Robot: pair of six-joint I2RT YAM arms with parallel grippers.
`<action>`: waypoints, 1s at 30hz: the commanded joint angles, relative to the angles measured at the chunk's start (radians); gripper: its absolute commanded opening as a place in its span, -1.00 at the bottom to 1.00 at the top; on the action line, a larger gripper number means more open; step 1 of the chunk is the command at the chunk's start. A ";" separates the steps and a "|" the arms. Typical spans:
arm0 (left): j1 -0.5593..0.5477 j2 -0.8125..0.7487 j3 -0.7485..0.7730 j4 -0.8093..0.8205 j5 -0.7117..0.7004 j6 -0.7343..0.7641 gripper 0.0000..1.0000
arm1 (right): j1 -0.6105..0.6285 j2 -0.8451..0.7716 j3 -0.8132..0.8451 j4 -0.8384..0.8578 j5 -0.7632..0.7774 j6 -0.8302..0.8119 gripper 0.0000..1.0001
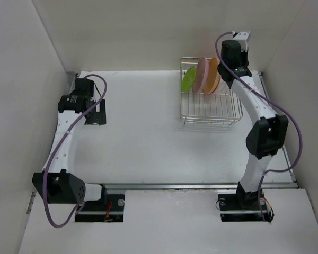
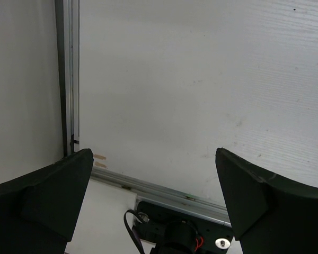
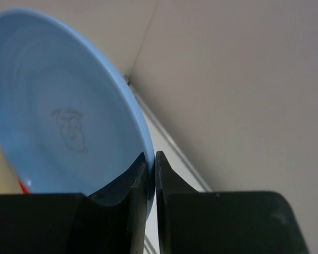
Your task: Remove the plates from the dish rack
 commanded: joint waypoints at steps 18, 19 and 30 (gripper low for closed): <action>0.004 -0.079 0.031 -0.002 -0.036 -0.003 1.00 | 0.529 -0.343 -0.336 0.194 -0.662 0.266 -1.00; 0.004 -0.079 0.031 -0.002 -0.036 -0.003 1.00 | 0.529 -0.288 -0.345 0.224 -0.761 0.298 -1.00; 0.004 -0.089 0.022 -0.002 -0.056 -0.003 1.00 | 0.529 0.187 -0.161 0.218 -1.420 0.479 -1.00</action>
